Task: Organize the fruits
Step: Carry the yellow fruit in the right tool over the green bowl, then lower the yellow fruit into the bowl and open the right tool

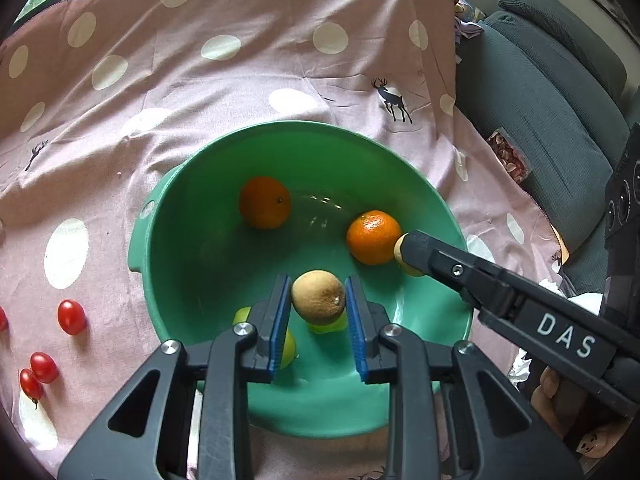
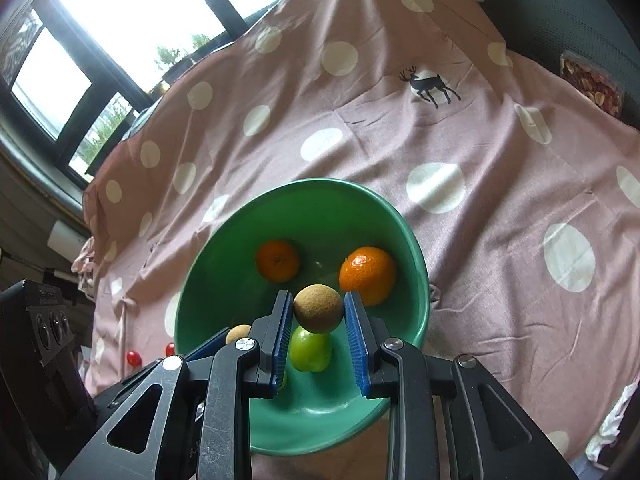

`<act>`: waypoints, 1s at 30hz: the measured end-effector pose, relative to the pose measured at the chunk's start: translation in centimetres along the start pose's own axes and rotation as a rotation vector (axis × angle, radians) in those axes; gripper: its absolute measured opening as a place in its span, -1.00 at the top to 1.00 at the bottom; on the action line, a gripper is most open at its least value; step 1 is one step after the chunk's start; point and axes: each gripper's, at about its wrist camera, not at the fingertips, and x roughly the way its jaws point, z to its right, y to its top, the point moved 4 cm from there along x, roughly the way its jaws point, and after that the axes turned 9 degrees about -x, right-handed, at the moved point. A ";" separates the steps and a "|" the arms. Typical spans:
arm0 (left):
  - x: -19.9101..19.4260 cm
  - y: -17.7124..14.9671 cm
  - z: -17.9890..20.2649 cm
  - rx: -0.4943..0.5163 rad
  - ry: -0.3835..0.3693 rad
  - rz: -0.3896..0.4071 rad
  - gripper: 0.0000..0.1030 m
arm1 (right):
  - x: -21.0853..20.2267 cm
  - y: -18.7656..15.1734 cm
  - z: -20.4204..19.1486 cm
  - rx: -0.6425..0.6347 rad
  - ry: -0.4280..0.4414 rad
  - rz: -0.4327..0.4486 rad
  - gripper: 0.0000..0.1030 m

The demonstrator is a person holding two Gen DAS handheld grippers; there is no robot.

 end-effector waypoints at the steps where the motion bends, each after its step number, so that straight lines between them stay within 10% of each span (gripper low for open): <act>1: 0.2 0.0 0.1 0.003 0.003 -0.003 0.47 | 0.2 -0.1 0.2 0.000 -0.009 -0.009 0.44; 22: 0.8 -0.1 0.1 0.003 0.018 -0.010 0.46 | 1.1 -0.3 1.0 0.011 -0.062 -0.045 0.44; 30: -2.6 0.2 -1.2 -0.043 -0.005 0.066 0.00 | -0.1 0.1 0.7 0.013 -0.070 0.000 0.26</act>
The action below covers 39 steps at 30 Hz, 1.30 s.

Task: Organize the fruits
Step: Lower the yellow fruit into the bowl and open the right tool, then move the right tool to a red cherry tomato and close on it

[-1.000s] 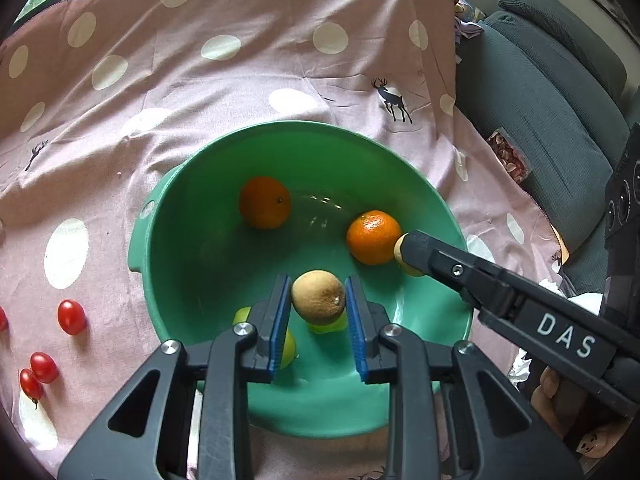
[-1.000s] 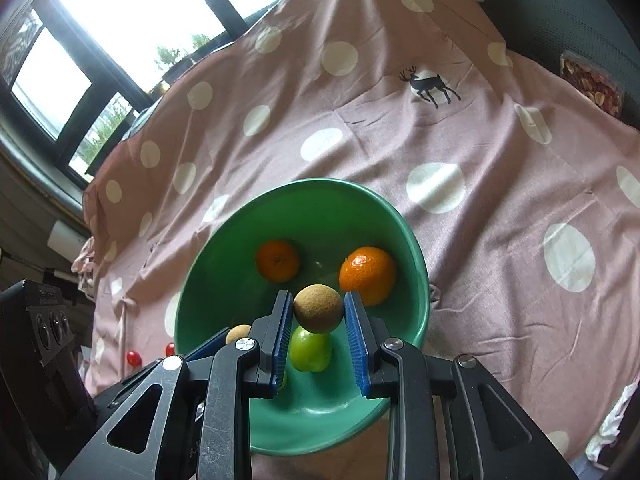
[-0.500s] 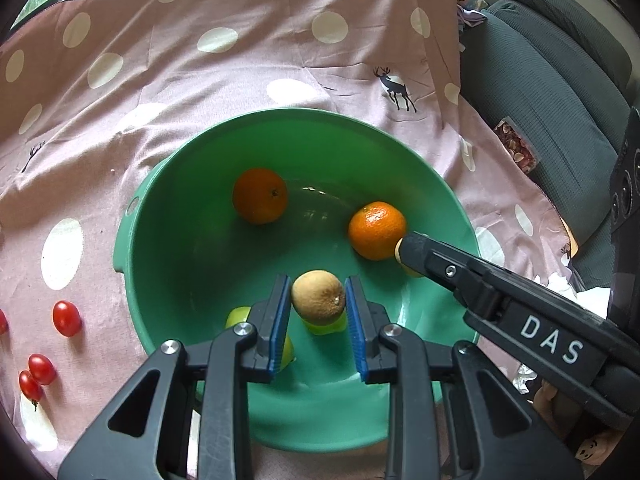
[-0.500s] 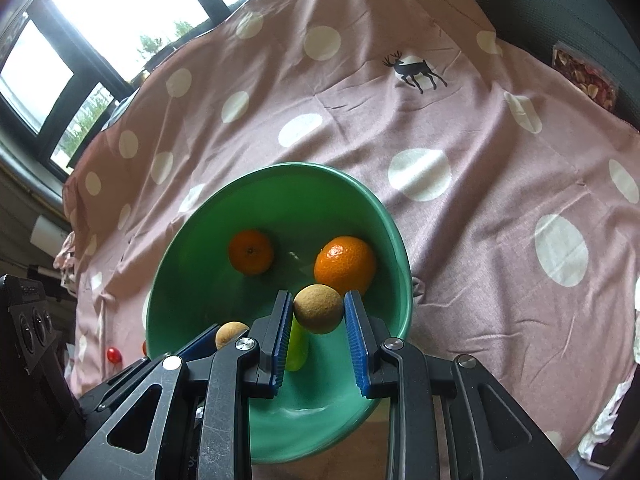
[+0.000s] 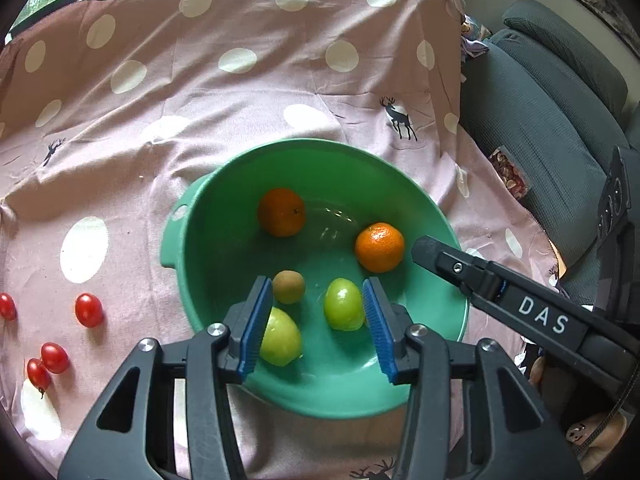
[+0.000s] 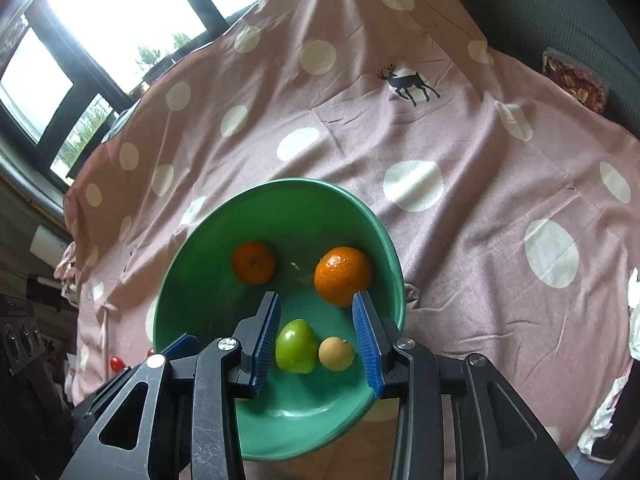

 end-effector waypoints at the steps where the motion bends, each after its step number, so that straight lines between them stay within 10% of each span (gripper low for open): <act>1: -0.6 0.1 -0.3 -0.006 -0.004 0.014 -0.05 | -0.2 0.1 -0.1 -0.004 -0.004 0.009 0.25; 8: -6.5 0.5 -4.1 -0.089 -0.014 0.139 -0.44 | -2.3 0.5 -2.6 -0.055 0.026 0.088 -0.05; 20: -13.9 -0.8 -17.1 -0.255 0.207 0.272 -0.52 | -2.0 -0.4 -11.8 -0.234 0.180 0.103 -0.12; 39: -7.6 -5.9 -23.9 -0.317 0.210 0.049 0.02 | 9.5 -7.7 -24.5 -0.393 0.395 -0.248 0.04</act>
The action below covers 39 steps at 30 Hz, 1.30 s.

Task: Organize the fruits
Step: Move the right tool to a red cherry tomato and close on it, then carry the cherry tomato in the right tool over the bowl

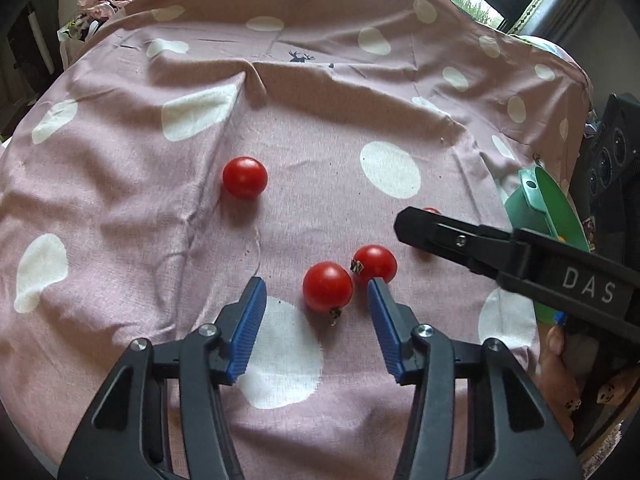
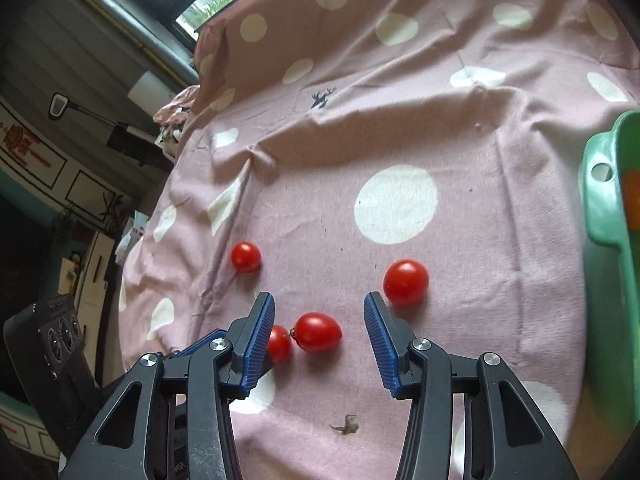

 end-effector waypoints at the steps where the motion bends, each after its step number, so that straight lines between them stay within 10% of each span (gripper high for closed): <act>1: 0.2 -0.1 0.0 0.003 0.001 -0.005 0.05 | 0.4 -0.2 -0.2 -0.006 -0.005 -0.009 0.07; 21: 1.4 0.0 -0.1 0.001 0.004 -0.005 0.47 | 3.3 -1.0 -1.0 -0.022 -0.031 -0.076 0.23; 39: 0.9 -0.3 0.3 0.025 0.029 0.012 0.47 | 2.1 -1.3 -1.6 -0.067 -0.105 -0.043 0.35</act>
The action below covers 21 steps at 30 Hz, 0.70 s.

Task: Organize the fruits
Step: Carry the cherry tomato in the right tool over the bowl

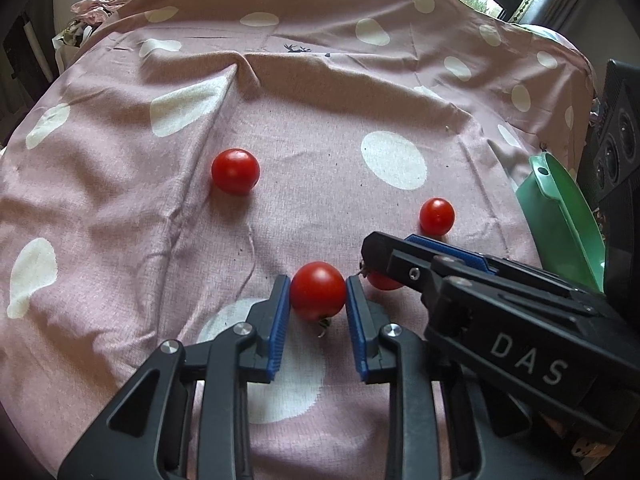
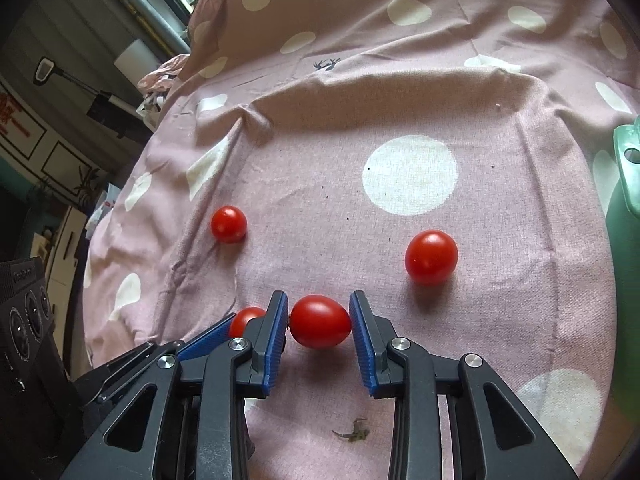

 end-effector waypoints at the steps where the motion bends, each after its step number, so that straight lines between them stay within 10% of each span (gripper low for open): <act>1: -0.1 0.0 0.0 0.000 -0.002 0.003 0.47 | -0.1 0.1 -0.1 -0.001 -0.002 0.005 0.39; 21: -2.6 0.4 1.0 0.026 -0.018 0.072 0.47 | -2.5 0.2 1.2 0.046 -0.013 0.048 0.39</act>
